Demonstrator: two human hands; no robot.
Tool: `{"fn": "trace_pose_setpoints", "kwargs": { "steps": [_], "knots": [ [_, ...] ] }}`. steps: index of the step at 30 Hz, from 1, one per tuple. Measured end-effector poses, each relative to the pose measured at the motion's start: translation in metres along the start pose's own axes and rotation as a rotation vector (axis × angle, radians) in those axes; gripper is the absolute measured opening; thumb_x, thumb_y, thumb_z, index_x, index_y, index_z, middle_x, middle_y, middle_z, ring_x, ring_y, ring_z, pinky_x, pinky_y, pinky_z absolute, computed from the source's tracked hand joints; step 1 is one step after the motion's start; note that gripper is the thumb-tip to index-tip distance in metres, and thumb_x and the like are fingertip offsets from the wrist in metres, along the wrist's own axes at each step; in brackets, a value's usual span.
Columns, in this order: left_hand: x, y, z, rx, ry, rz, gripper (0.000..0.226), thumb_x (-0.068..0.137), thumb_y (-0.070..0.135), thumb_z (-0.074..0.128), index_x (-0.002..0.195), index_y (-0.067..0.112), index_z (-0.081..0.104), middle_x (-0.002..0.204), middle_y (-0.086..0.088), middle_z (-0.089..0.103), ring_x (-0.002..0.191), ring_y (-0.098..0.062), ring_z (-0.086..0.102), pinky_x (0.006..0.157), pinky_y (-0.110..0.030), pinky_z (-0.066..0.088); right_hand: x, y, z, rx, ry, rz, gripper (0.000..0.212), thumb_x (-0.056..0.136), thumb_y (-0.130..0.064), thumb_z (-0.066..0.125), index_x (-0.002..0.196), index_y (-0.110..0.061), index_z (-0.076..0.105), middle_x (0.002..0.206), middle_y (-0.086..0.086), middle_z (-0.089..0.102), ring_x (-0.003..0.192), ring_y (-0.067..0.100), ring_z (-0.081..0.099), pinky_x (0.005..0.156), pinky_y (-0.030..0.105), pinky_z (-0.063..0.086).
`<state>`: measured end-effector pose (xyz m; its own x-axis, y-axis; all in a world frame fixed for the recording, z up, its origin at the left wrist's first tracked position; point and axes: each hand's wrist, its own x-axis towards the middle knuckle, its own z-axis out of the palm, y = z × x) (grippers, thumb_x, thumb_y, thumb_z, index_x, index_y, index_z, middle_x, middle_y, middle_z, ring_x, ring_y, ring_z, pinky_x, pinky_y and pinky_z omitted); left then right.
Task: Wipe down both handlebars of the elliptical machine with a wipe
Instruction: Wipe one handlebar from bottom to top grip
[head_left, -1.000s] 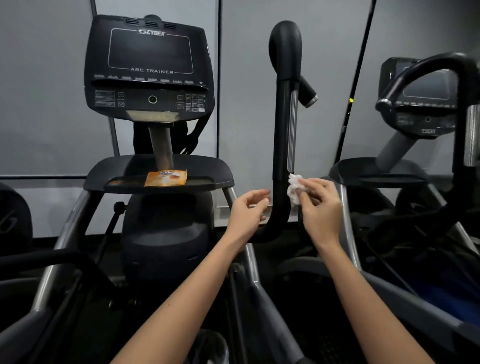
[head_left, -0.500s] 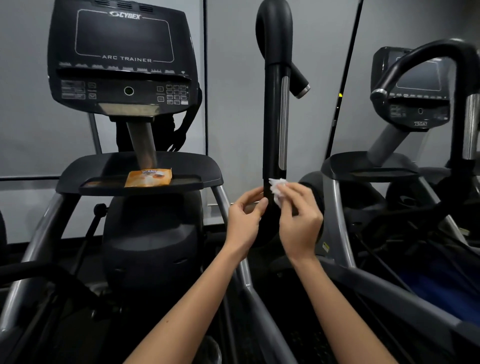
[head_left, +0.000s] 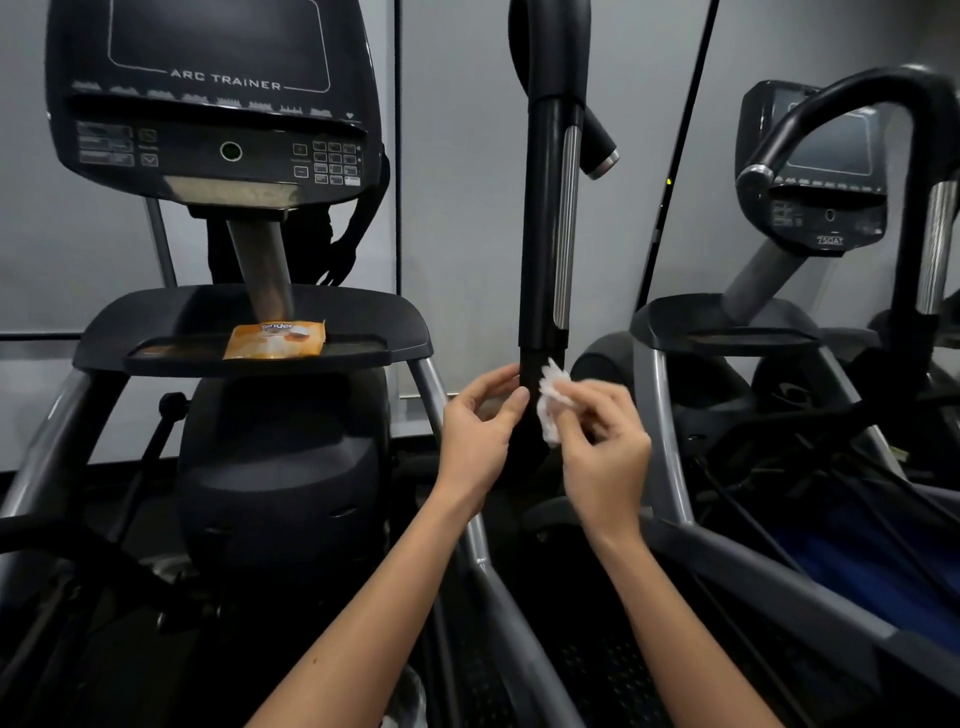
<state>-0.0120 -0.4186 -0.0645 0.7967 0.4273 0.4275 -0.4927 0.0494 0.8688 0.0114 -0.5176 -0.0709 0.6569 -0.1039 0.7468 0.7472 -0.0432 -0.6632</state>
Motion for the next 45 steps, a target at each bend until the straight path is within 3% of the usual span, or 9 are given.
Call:
{"fn": "trace_pose_setpoints", "kwargs": {
  "steps": [3,11,17,21,27,29,35,40,45],
  "knots": [
    [0.000,-0.002,-0.001,0.004,-0.002,-0.013,0.025,0.088,0.004,0.061,0.098,0.027,0.065,0.096,0.007,0.069,0.098,-0.015,0.066,0.089,-0.028,0.051,0.015,-0.008,0.011,-0.035,0.043,-0.100,0.020,0.085,0.003,0.060,0.096,-0.011,0.071,0.091,-0.009,0.059,0.084,0.011,0.061,0.071,0.021,0.050],
    [0.000,0.000,-0.001,0.029,-0.004,-0.025,0.023,0.089,0.005,0.059,0.106,0.019,0.064,0.098,0.004,0.068,0.098,-0.016,0.065,0.089,-0.028,0.052,0.032,0.022,0.008,0.158,-0.133,0.470,0.025,0.092,0.001,0.050,0.112,-0.003,0.065,0.100,0.008,0.069,0.085,0.011,0.066,0.080,0.023,0.054],
    [0.003,-0.002,-0.002,0.013,-0.005,-0.030,0.024,0.088,0.006,0.061,0.099,0.027,0.063,0.097,0.005,0.067,0.101,-0.018,0.064,0.090,-0.029,0.051,-0.018,0.011,0.005,-0.109,0.073,-0.160,0.022,0.083,0.008,0.061,0.099,-0.004,0.071,0.095,0.001,0.061,0.092,-0.001,0.058,0.083,0.017,0.048],
    [0.002,-0.002,-0.004,0.019,-0.018,-0.021,0.023,0.089,0.007,0.061,0.100,0.027,0.063,0.098,0.007,0.067,0.098,-0.014,0.064,0.088,-0.027,0.052,-0.011,0.014,0.010,-0.139,0.113,-0.245,0.022,0.083,0.006,0.062,0.101,-0.002,0.070,0.095,-0.001,0.059,0.093,-0.007,0.055,0.084,0.013,0.046],
    [0.001,-0.001,-0.003,0.019,-0.018,-0.016,0.023,0.089,0.007,0.060,0.100,0.026,0.064,0.099,0.006,0.068,0.096,-0.012,0.066,0.086,-0.026,0.053,0.038,0.016,0.011,0.217,-0.081,0.391,0.023,0.092,0.001,0.050,0.100,-0.013,0.068,0.089,0.005,0.069,0.083,0.010,0.067,0.078,0.027,0.053],
    [0.000,0.000,-0.003,0.023,-0.019,-0.012,0.022,0.089,0.007,0.060,0.102,0.024,0.064,0.098,0.006,0.067,0.091,-0.007,0.066,0.084,-0.023,0.053,0.038,0.029,0.007,0.245,-0.231,0.479,0.027,0.093,0.000,0.048,0.094,-0.015,0.070,0.093,0.010,0.072,0.091,0.024,0.067,0.085,0.040,0.053],
    [-0.003,-0.002,-0.007,-0.009,-0.043,-0.021,0.024,0.089,0.007,0.059,0.102,0.027,0.063,0.101,0.007,0.067,0.095,-0.005,0.065,0.084,-0.021,0.053,0.000,0.040,-0.006,0.187,-0.317,0.599,0.023,0.091,0.002,0.051,0.098,-0.011,0.068,0.092,0.009,0.071,0.093,0.024,0.067,0.085,0.037,0.053],
    [-0.006,-0.008,-0.010,-0.012,-0.060,-0.040,0.022,0.089,0.008,0.060,0.106,0.021,0.065,0.101,0.003,0.068,0.102,-0.015,0.064,0.091,-0.028,0.052,0.026,0.015,0.002,0.255,-0.065,0.422,0.020,0.089,-0.004,0.058,0.098,-0.018,0.069,0.091,0.008,0.069,0.083,0.015,0.065,0.072,0.024,0.052],
    [-0.003,-0.013,-0.011,0.003,-0.075,-0.090,0.019,0.090,0.013,0.060,0.101,0.028,0.064,0.104,0.003,0.066,0.103,-0.013,0.061,0.093,-0.025,0.048,-0.003,0.014,0.005,-0.041,0.015,-0.118,0.021,0.086,0.000,0.061,0.103,-0.010,0.070,0.096,-0.002,0.059,0.092,0.005,0.057,0.083,0.021,0.048]
  ]
}}
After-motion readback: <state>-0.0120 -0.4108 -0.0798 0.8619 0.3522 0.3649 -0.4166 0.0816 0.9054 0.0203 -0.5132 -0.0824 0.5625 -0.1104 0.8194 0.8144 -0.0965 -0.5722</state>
